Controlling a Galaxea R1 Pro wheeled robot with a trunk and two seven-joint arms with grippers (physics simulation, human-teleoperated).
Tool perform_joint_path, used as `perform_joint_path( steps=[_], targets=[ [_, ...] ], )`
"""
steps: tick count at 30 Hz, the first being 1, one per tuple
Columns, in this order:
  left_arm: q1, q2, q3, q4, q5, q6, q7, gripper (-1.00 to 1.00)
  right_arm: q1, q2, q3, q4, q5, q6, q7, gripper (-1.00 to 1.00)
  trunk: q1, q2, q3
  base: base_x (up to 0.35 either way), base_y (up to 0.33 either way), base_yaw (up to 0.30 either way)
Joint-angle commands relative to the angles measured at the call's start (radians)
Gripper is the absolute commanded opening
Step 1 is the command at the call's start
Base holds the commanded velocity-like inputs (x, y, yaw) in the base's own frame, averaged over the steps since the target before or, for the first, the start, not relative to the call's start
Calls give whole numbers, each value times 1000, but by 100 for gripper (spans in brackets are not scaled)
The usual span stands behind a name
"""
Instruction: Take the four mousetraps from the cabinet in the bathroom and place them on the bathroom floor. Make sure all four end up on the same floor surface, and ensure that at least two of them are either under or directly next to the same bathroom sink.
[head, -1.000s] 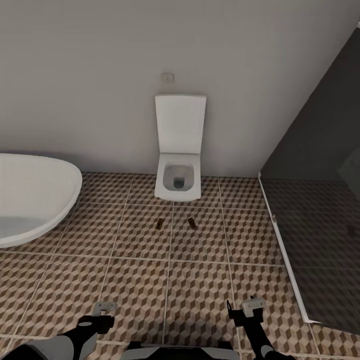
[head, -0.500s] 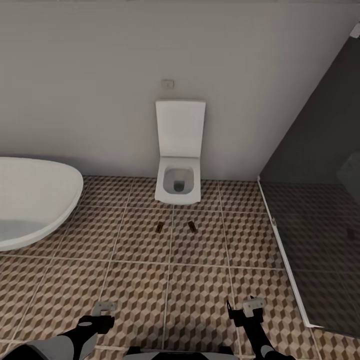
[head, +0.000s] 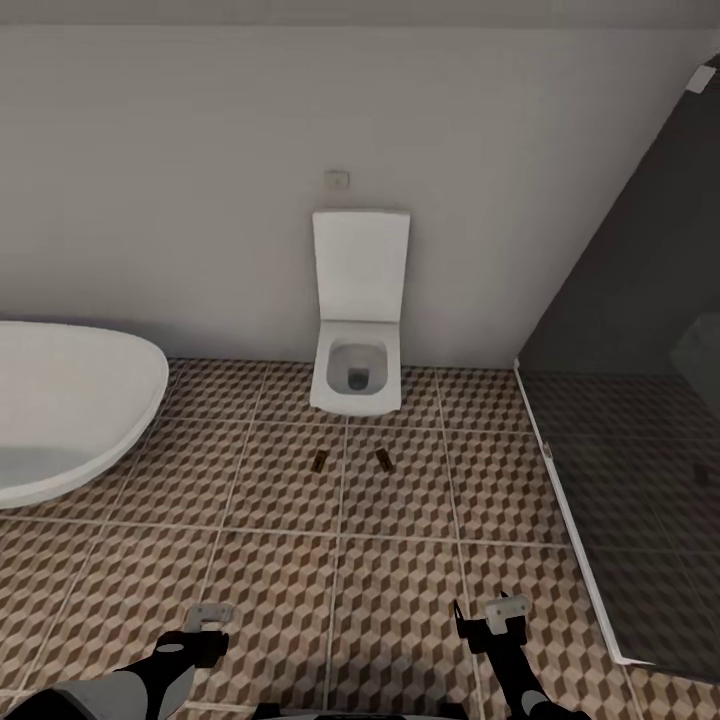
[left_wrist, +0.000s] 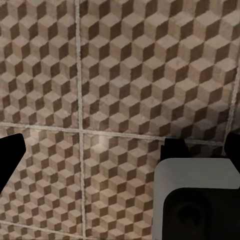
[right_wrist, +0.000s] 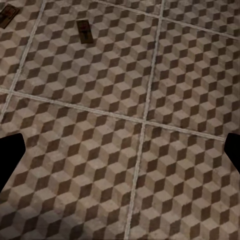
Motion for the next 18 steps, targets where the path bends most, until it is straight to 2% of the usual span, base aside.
perform_joint_path(
  steps=[1, 18],
  targets=[
    [-1, -1, -8, 3, 8, -5, 0, 100, 0, 0, 9, 0, -10, -3, -1, 100, 1, -1, 0, 0, 0, 0],
    [-1, -1, -8, 3, 8, -5, 0, 100, 0, 0, 9, 0, -10, -3, -1, 100, 1, -1, 28, 0, 0, 0]
  ],
)
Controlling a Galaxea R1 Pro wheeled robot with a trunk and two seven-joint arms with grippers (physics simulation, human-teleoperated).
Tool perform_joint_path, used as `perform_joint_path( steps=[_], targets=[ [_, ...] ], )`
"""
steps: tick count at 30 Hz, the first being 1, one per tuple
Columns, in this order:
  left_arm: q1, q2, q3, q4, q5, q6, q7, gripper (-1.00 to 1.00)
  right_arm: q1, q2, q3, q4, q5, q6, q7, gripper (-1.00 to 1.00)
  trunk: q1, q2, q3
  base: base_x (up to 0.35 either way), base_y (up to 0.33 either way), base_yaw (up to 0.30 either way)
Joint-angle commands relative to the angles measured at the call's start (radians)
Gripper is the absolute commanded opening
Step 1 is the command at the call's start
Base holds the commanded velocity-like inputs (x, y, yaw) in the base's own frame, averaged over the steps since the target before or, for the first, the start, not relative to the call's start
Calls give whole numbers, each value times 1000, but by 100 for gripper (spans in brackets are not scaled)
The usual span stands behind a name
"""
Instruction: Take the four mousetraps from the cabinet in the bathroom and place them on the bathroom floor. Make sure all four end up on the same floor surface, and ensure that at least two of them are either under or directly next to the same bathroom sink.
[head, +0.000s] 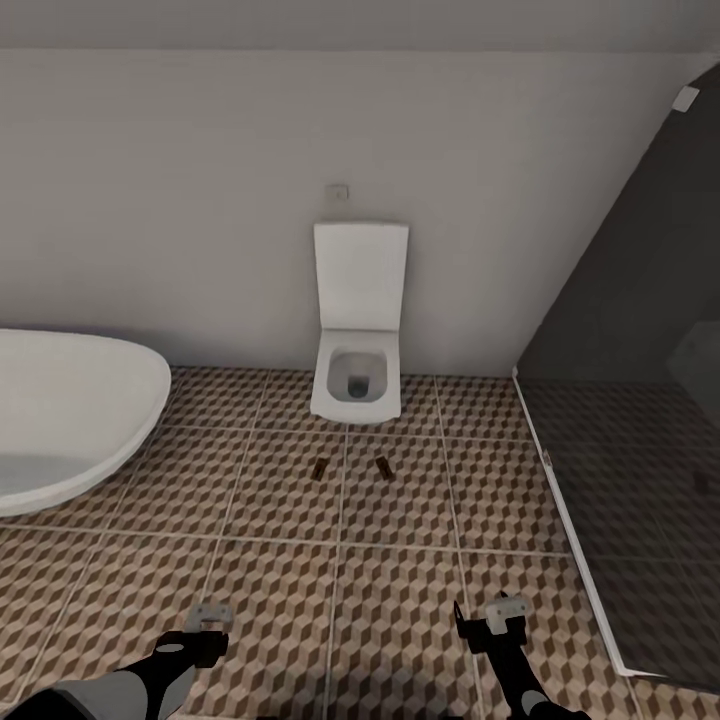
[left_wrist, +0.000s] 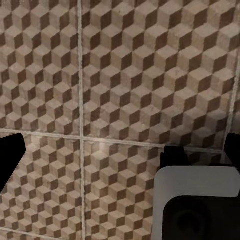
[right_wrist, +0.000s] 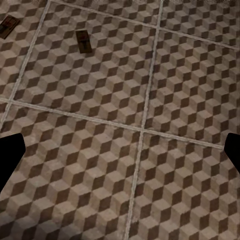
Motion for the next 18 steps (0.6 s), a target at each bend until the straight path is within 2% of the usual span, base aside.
perform_joint_path(
  steps=[1, 18],
  targets=[
    [-1, -1, -8, 3, 8, -5, 0, 100, 0, 0, 9, 0, -10, -3, -1, 100, 1, -1, 0, 0, 0, 0],
    [-1, -2, -8, 3, 8, -5, 0, 100, 0, 0, 9, 0, -10, -3, -1, 100, 1, -1, 28, 0, 0, 0]
  ],
)
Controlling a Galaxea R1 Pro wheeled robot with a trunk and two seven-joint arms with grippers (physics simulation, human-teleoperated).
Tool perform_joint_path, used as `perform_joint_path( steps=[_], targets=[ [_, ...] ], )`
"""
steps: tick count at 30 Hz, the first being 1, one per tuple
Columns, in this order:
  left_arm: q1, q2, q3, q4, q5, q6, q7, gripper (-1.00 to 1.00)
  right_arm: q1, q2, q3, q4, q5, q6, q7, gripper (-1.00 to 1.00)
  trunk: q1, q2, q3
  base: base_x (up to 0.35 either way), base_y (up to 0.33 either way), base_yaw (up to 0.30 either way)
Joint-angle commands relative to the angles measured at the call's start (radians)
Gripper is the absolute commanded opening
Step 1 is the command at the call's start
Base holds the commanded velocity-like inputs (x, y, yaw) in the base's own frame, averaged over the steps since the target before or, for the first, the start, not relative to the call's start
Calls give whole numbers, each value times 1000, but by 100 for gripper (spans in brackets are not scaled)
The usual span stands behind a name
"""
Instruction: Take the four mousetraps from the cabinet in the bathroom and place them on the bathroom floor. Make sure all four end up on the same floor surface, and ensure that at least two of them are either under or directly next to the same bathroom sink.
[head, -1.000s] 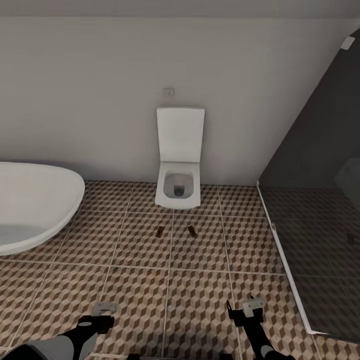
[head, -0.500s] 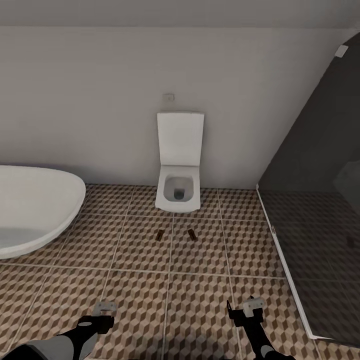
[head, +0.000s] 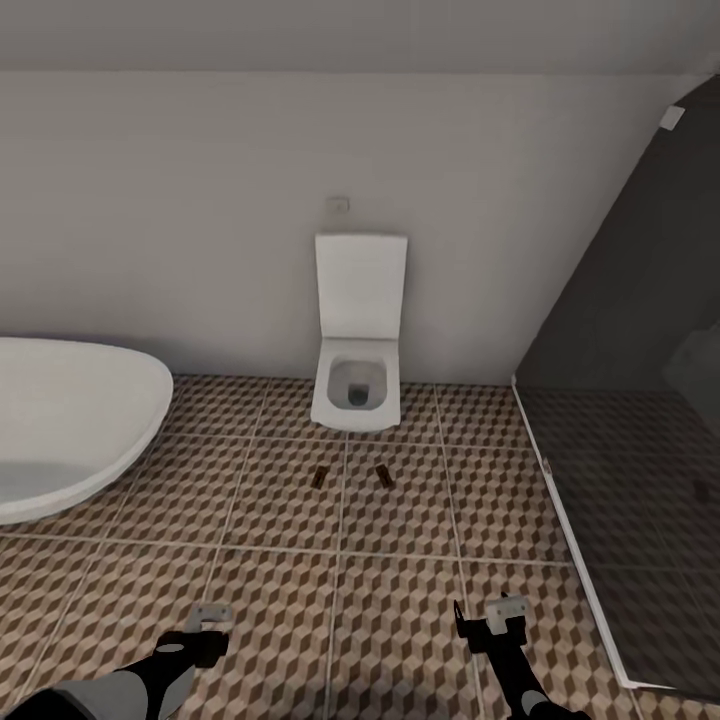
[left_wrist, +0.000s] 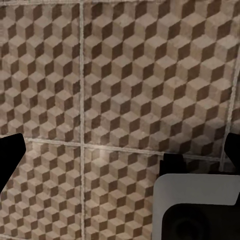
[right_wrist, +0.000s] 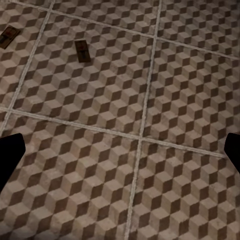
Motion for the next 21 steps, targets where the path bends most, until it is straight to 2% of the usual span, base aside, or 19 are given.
perform_joint_path(
  steps=[1, 21],
  targets=[
    [-1, -1, -8, 3, 8, -5, 0, 100, 0, 0, 9, 0, -10, -3, -1, 100, 1, -2, 0, 0, 0, 0],
    [-1, -2, -8, 3, 7, -4, 0, 100, 0, 0, 9, 0, -10, -3, -1, 100, 1, -2, 33, 0, 0, 0]
  ],
)
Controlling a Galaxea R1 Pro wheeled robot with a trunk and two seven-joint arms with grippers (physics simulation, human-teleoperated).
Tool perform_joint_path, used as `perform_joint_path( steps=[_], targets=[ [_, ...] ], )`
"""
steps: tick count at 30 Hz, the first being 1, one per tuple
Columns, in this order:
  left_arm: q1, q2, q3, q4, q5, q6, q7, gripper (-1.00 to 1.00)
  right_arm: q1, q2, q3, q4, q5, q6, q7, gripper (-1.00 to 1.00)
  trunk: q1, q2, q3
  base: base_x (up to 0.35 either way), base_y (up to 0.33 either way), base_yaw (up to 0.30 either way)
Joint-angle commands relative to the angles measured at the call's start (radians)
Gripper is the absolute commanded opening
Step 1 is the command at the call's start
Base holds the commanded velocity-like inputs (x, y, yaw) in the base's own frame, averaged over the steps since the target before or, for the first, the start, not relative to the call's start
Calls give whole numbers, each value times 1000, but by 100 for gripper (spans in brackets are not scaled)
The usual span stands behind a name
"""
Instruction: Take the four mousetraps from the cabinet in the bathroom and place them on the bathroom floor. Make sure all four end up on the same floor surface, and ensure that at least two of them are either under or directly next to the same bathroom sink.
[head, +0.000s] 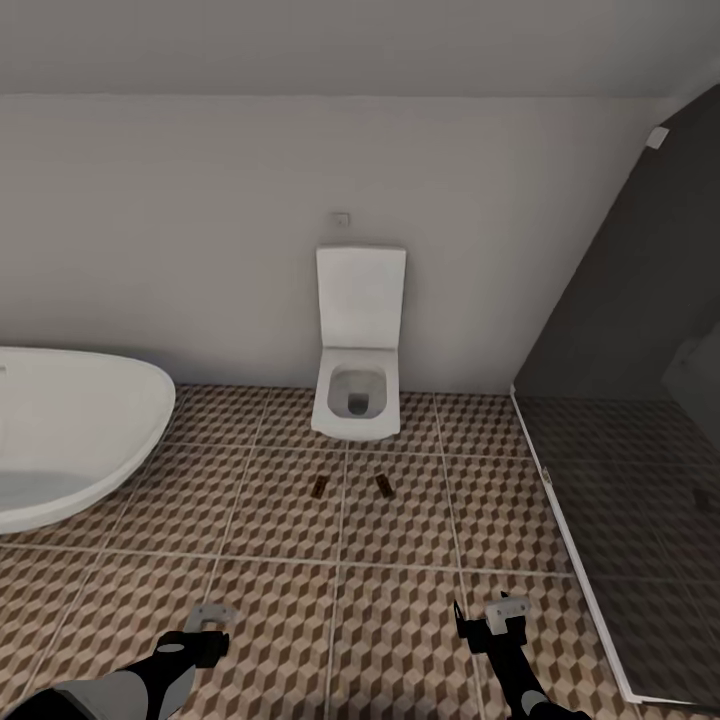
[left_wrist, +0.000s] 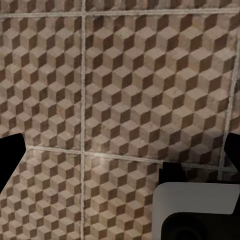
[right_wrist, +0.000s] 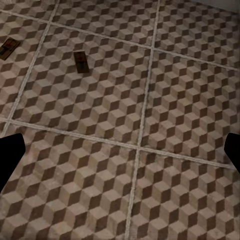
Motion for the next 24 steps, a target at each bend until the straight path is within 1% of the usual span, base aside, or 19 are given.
perform_joint_path(
  steps=[1, 24],
  targets=[
    [-1, -1, -8, 3, 8, -5, 0, 100, -1, 0, 9, 0, -10, -3, -1, 100, 1, -2, 0, 0, 0, 0],
    [-1, -2, -8, 3, 7, -5, 0, 100, -1, 1, 9, 0, -10, -3, -1, 100, 1, -2, 37, 0, 0, 0]
  ],
)
